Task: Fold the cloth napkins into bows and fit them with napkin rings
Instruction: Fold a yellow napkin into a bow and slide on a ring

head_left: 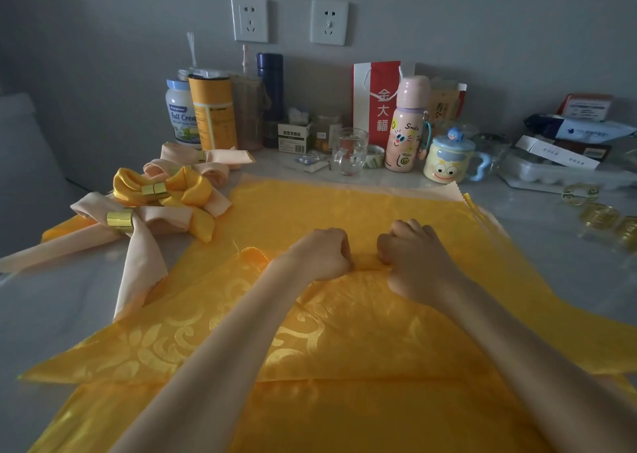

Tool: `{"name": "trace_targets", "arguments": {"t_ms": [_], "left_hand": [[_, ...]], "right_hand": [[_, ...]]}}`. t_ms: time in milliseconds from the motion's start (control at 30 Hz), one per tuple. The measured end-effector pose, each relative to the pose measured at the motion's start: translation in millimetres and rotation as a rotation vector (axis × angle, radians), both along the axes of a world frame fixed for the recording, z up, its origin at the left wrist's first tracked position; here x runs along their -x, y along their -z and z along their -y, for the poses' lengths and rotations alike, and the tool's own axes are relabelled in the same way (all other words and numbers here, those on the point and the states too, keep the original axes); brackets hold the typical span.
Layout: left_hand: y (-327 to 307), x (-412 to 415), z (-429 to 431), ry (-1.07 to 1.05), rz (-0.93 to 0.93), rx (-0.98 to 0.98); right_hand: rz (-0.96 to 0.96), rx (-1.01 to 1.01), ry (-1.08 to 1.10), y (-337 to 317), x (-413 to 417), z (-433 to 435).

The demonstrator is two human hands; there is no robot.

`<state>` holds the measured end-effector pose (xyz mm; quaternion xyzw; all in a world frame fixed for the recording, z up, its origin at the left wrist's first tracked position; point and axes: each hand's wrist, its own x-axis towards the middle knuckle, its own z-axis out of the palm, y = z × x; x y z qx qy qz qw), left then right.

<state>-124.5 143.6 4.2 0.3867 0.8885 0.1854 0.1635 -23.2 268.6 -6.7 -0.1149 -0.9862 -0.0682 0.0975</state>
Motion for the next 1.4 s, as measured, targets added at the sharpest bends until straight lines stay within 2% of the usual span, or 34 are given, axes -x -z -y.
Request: {"name": "trace_targets", "arguments": {"t_ms": [67, 133, 267, 467, 633, 733, 833, 1000, 1133, 1267, 1400], "left_hand": [[0.1, -0.4, 0.1, 0.011, 0.004, 0.009], [-2.3, -0.8, 0.0, 0.022, 0.005, 0.032], [-6.9, 2.5, -0.9, 0.051, 0.037, 0.08], [1.8, 7.4, 1.9, 0.005, 0.056, -0.017], [3.4, 8.7, 5.0, -0.012, -0.033, 0.046], [0.6, 7.6, 7.0, 0.011, -0.139, 0.116], [0.9, 7.3, 7.5, 0.008, -0.182, 0.108], [7.0, 7.4, 7.8, -0.043, -0.121, -0.012], [10.3, 0.6, 4.4, -0.046, -0.195, -0.089], [4.1, -3.2, 4.5, 0.009, -0.273, -0.047], [-10.8, -2.2, 7.1, 0.048, -0.23, -0.011]], "right_hand": [[-0.113, 0.051, -0.011, 3.4, 2.2, 4.5], [-0.142, 0.154, -0.03, 12.2, 6.6, 7.0], [-0.009, 0.228, -0.039, 29.7, 10.7, 4.6], [0.101, 0.344, 0.098, 27.9, 8.8, -3.6], [-0.017, 0.436, 0.074, 26.2, 4.5, -4.2], [-0.117, 0.573, 0.043, 19.7, -0.1, -4.8], [-0.101, 0.514, 0.039, 15.1, -0.7, -7.2], [-0.119, 0.418, 0.044, 12.6, -0.9, -6.2], [-0.175, 0.374, 0.024, 12.8, -2.2, -3.3], [-0.205, 0.306, -0.006, 10.5, -2.3, -0.1], [-0.151, 0.2, -0.025, 5.5, -2.8, 5.3]]}}
